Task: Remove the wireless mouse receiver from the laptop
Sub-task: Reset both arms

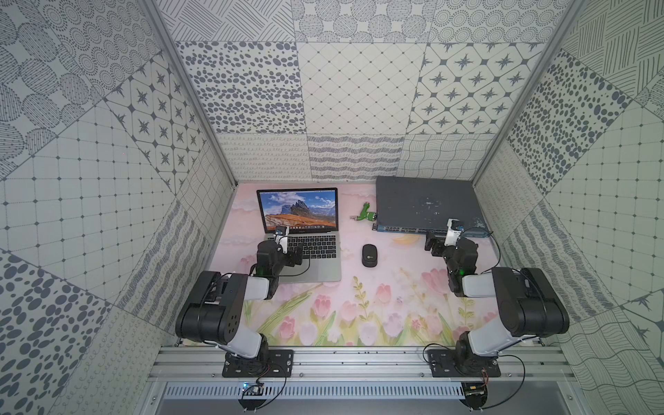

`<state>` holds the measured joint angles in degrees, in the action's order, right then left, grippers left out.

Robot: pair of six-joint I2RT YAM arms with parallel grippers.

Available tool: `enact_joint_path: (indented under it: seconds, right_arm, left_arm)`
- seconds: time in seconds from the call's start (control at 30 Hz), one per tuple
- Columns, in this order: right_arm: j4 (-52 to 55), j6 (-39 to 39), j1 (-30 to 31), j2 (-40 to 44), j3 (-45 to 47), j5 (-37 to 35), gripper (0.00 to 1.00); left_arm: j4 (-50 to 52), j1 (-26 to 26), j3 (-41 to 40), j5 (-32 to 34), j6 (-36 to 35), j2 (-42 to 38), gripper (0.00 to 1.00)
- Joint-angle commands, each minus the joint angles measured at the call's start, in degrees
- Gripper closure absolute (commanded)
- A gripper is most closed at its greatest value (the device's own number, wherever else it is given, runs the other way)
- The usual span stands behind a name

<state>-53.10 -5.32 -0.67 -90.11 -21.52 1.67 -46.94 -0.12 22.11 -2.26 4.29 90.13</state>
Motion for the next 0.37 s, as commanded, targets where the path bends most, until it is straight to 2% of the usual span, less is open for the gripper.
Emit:
enact_joint_path:
  seconds: [0.0, 0.33]
  right_arm:
    - [-1.15, 0.51, -0.04, 0.19, 0.23, 0.09, 0.03]
    - [-1.13, 0.56, -0.04, 0.19, 0.27, 0.09, 0.03]
  left_arm:
    - [-3.74, 0.74, 0.57, -2.45, -1.3, 0.25, 0.02]
    - [-2.99, -0.4, 1.01, -0.8, -2.1, 0.28, 0.02]
